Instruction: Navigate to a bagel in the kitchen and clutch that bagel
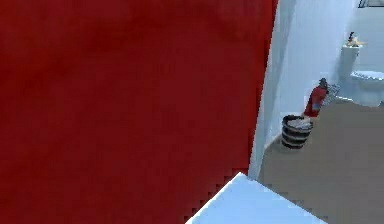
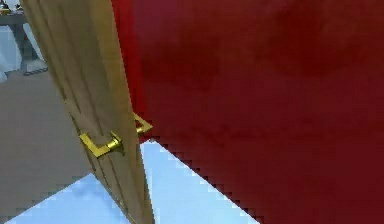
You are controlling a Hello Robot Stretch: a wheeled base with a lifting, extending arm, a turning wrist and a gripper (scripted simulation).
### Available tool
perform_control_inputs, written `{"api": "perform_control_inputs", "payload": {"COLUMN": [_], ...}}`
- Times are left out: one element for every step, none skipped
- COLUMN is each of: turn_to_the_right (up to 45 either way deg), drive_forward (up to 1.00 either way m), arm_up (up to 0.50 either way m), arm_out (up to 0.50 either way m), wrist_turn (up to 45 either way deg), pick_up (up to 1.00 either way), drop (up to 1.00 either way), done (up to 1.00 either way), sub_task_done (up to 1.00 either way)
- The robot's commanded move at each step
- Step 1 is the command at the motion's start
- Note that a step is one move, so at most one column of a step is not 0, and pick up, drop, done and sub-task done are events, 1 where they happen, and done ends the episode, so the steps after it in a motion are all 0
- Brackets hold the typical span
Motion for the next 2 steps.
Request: {"api": "perform_control_inputs", "payload": {"turn_to_the_right": [0.0, 45.0], "drive_forward": [0.40, 0.00], "arm_up": [0.00, 0.00], "arm_out": [0.00, 0.00], "wrist_turn": [0.0, 0.0], "pick_up": [0.00, 0.00], "drop": [0.00, 0.00], "done": [0.00, 0.00], "sub_task_done": [0.00, 0.00]}}
